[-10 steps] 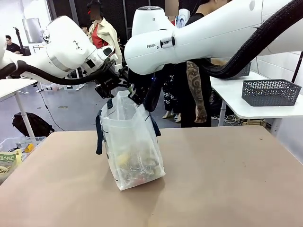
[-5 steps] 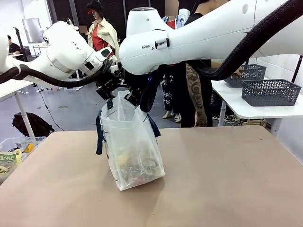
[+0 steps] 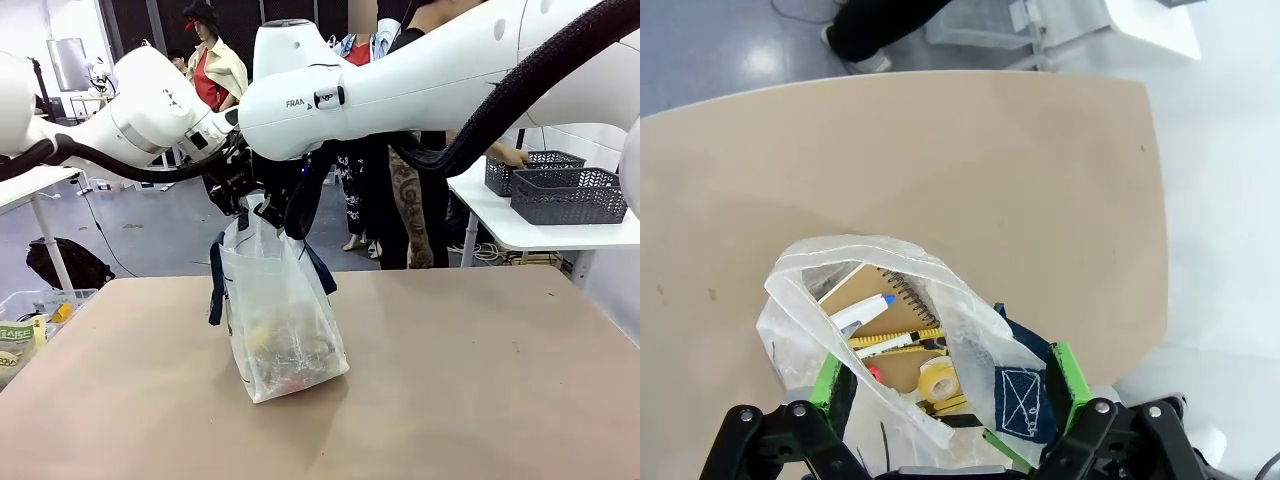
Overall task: Transfer purchased items from the store into the shopping bag.
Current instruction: Move the Reusable shopping bag to the right side of the table.
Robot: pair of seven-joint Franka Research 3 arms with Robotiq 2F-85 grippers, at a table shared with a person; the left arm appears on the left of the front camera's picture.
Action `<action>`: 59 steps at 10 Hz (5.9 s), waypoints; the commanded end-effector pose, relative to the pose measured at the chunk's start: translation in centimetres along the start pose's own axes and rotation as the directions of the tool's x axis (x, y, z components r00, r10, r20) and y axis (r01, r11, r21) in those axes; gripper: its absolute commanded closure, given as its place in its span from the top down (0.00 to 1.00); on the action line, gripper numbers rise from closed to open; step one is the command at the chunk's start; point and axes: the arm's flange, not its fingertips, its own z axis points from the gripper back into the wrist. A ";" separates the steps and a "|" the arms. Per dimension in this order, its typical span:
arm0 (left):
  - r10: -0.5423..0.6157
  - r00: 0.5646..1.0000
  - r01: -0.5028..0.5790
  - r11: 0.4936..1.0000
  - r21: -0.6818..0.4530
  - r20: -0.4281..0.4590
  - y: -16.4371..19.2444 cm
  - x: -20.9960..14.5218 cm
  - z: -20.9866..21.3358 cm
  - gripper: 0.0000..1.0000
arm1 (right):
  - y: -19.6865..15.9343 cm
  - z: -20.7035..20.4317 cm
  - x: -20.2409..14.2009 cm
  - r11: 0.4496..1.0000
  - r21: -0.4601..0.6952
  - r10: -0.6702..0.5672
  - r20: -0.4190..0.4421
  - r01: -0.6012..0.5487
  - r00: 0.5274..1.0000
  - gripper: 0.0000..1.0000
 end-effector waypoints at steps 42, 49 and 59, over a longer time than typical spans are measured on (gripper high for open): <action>0.094 0.995 -0.089 0.989 0.119 -0.034 0.5 1.6 1.2 0.00 | -18.0 11.8 -37.9 0.198 0.020 -0.972 0.130 0.980 0.194 1.00; 0.116 0.992 -0.125 0.973 0.194 0.057 1.2 -0.2 9.2 0.00 | -19.1 11.0 -40.6 0.213 0.021 -0.970 0.125 0.977 0.208 1.00; 0.568 0.730 -0.608 0.794 -0.018 0.380 17.2 -8.8 24.7 0.00 | -19.1 11.0 -40.6 0.213 0.021 -0.970 0.125 0.977 0.208 1.00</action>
